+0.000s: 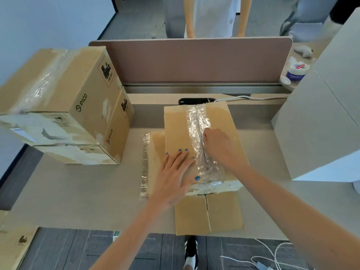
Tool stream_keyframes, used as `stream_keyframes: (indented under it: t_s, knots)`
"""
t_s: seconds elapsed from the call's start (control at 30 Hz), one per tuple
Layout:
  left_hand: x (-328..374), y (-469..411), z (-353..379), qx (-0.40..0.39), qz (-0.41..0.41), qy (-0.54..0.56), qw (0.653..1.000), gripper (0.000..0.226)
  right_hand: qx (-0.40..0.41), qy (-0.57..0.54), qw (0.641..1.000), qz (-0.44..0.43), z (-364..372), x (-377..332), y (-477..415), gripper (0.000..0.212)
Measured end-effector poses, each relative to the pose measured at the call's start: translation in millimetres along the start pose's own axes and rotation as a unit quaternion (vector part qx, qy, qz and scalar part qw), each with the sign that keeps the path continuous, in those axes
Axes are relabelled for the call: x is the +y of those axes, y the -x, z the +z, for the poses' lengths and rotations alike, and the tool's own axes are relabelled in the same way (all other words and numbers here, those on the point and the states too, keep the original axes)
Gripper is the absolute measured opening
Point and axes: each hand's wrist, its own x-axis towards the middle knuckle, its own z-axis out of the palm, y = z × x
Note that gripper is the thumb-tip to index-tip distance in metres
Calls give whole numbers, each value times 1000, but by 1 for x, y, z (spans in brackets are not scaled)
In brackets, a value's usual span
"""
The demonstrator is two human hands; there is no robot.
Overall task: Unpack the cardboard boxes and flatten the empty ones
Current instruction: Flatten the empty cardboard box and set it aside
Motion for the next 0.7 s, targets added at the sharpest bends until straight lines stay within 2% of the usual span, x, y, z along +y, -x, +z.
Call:
stream_keyframes:
  t_s: [0.1, 0.23, 0.43, 0.7]
  knots:
    - [3, 18, 11, -10, 10, -74, 997, 74, -16, -7, 1000, 8, -1, -1, 7, 19]
    - [0, 19, 16, -25, 22, -141, 989, 74, -52, -17, 998, 2, -3, 1, 25, 16]
    - [4, 16, 13, -43, -15, -165, 985, 72, -100, -27, 995, -9, -12, 2, 65, 7]
    - [12, 17, 8, -55, -42, -197, 978, 82, -80, -52, 995, -26, -3, 17, 107, 17]
